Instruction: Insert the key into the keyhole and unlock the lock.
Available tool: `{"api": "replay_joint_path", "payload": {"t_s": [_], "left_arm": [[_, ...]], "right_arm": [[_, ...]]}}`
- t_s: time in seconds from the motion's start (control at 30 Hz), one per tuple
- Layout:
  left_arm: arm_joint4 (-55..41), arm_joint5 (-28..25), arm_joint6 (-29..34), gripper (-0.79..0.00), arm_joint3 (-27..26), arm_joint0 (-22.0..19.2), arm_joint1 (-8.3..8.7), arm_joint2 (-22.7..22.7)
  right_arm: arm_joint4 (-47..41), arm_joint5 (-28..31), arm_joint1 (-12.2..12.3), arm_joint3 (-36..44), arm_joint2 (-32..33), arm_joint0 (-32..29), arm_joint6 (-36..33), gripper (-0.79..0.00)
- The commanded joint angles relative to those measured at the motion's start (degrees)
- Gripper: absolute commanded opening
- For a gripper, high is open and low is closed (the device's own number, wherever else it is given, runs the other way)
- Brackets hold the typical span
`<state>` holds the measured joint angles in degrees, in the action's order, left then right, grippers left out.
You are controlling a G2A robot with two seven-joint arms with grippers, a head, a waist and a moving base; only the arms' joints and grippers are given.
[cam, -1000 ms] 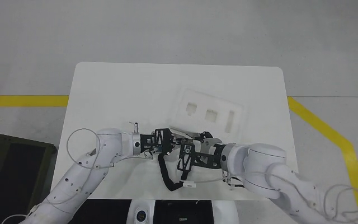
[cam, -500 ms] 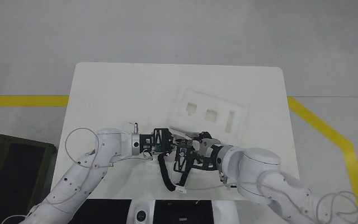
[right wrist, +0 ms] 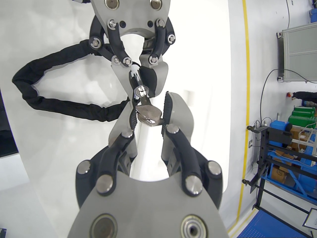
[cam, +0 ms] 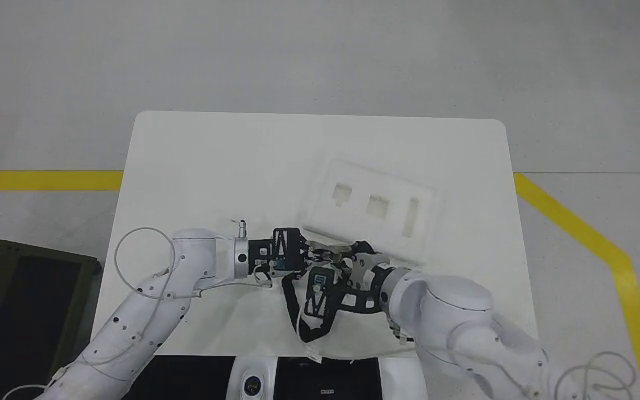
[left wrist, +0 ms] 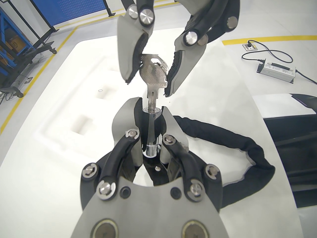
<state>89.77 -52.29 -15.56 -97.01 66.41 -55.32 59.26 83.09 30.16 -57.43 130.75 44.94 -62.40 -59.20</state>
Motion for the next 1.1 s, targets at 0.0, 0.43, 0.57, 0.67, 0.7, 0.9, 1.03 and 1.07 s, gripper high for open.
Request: {"api": "replay_joint_path", "payload": {"t_s": [0.0, 0.43, 0.57, 0.67, 0.7, 0.9, 1.03, 1.07], "left_arm": [[0.0, -0.1, 0.0, -0.785, 0.0, 0.1, 0.03, 0.1], [1.7, 0.9, -0.8, -0.785, -1.3, 1.1, 0.32, 0.7], [2.1, 1.3, -0.9, -0.785, -1.8, 1.6, 0.39, 0.8], [2.2, 1.5, -0.9, -0.785, -2.0, 1.9, 0.43, 0.9], [2.2, 1.6, -0.9, -0.785, -2.0, 1.9, 0.44, 0.9], [2.4, 1.9, -1.6, -0.785, -2.2, 2.5, 0.63, 1.5], [2.7, 2.3, -1.9, -0.785, -2.5, 3.0, 0.74, 1.9], [2.7, 2.4, -1.9, -0.785, -2.5, 3.1, 0.77, 2.0]], "right_arm": [[-0.1, 0.0, -0.1, 0.0, 0.0, -0.2, 0.0, -0.785], [-16.5, -2.0, -1.0, -2.6, 3.0, 1.2, -4.2, -0.785], [-22.8, -3.8, -1.4, -3.9, 3.8, 2.5, -5.6, -0.785], [-26.1, -5.3, -1.7, -4.8, 4.1, 3.6, -7.0, -0.785], [-27.1, -5.9, -1.8, -5.0, 4.1, 3.8, -7.4, -0.785], [-30.3, -8.4, -2.2, -6.0, 3.8, 5.2, -9.1, -0.785], [-31.6, -10.2, -2.5, -6.5, 3.7, 5.7, -9.2, -0.785], [-31.8, -10.7, -2.5, -6.6, 3.7, 5.8, -9.3, -0.785]]}}
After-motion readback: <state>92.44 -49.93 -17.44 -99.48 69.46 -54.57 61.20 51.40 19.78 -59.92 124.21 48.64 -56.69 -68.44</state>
